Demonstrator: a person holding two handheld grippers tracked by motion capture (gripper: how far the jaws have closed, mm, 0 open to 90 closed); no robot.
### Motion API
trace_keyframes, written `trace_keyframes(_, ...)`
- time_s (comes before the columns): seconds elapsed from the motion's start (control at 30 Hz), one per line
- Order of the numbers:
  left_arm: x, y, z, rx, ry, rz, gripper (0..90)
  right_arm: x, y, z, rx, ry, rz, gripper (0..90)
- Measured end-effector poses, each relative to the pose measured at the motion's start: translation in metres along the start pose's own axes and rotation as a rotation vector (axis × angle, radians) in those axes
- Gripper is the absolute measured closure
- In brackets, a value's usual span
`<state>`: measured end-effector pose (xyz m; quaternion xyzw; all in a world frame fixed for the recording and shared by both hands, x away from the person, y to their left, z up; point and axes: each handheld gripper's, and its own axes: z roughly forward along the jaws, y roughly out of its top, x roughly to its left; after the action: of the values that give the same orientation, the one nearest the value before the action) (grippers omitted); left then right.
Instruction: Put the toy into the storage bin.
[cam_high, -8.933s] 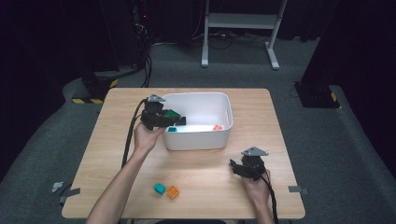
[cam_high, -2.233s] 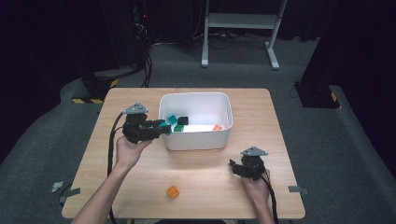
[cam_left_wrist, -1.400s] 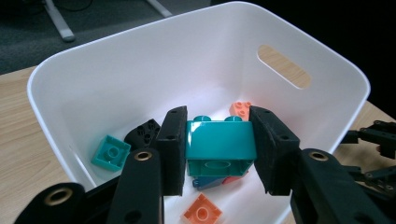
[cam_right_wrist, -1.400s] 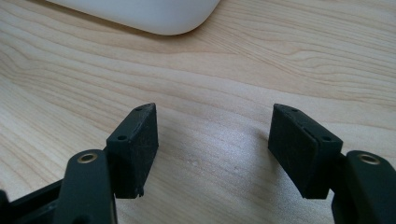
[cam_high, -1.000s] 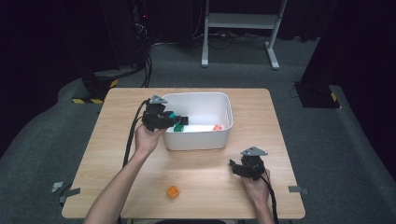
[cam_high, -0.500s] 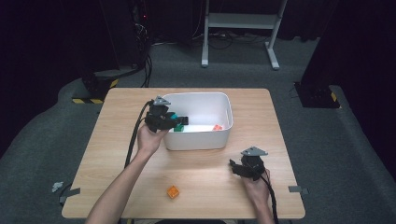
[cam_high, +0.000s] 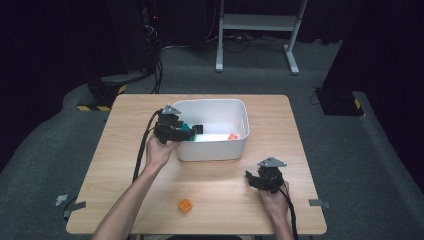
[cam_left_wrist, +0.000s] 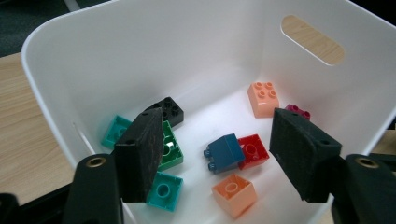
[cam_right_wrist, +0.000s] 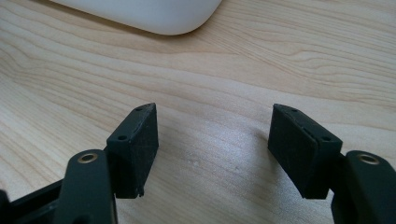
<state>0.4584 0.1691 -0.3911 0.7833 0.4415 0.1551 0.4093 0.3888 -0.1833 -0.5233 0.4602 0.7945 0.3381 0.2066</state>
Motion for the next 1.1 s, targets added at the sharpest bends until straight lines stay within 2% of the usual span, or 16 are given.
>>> trace_keyframes(0.07,0.0,-0.001,-0.003,-0.003,0.002,0.001,32.8,0.0,0.0,0.0,-0.001,0.001,0.0,33.0)
trace_keyframes(0.2,-0.003,-0.005,-0.022,-0.045,-0.015,-0.002,31.4,0.0,0.0,0.0,-0.001,0.001,0.0,33.1)
trace_keyframes(0.23,-0.003,-0.005,-0.022,-0.045,-0.015,-0.002,31.5,0.0,0.0,0.0,0.0,0.0,-0.001,33.0)
trace_keyframes(0.27,-0.005,-0.008,-0.029,-0.06,-0.003,0.013,31.8,0.0,0.0,0.0,-0.001,0.001,-0.002,33.0)
trace_keyframes(0.4,-0.008,-0.014,-0.039,-0.069,-0.008,0.025,31.8,0.001,0.0,0.0,-0.002,-0.005,-0.005,33.0)
trace_keyframes(0.63,-0.01,-0.03,-0.055,-0.08,-0.023,0.018,30.9,0.001,0.0,0.0,0.0,-0.003,-0.002,33.0)
trace_keyframes(0.73,-0.013,-0.048,-0.063,-0.097,-0.045,-0.003,31.5,0.001,0.0,0.0,-0.001,-0.004,-0.002,33.0)
trace_keyframes(0.77,-0.013,-0.048,-0.063,-0.097,-0.045,-0.003,31.7,0.001,0.0,0.0,-0.001,-0.004,-0.002,33.0)
trace_keyframes(0.8,-0.015,-0.06,-0.067,-0.102,-0.066,-0.016,31.8,0.001,0.0,0.0,-0.001,-0.004,-0.001,33.0)
trace_keyframes(0.87,-0.019,-0.073,-0.07,-0.097,-0.06,-0.017,32.1,0.001,0.0,0.0,0.0,-0.001,0.001,33.0)
trace_keyframes(0.9,-0.019,-0.073,-0.07,-0.097,-0.06,-0.017,32.1,0.001,0.0,0.0,0.0,-0.001,0.001,33.0)
trace_keyframes(0.97,-0.022,-0.086,-0.071,-0.091,-0.053,-0.02,32.1,0.001,0.0,0.0,0.0,-0.002,0.001,33.0)
trace_keyframes(1.0,-0.024,-0.097,-0.071,-0.082,-0.05,-0.03,32.1,0.001,0.0,0.0,-0.001,-0.001,0.0,33.0)
trace_keyframes(1.1,-0.024,-0.106,-0.07,-0.071,-0.053,-0.035,31.8,0.001,0.0,0.0,0.0,-0.003,0.0,33.0)
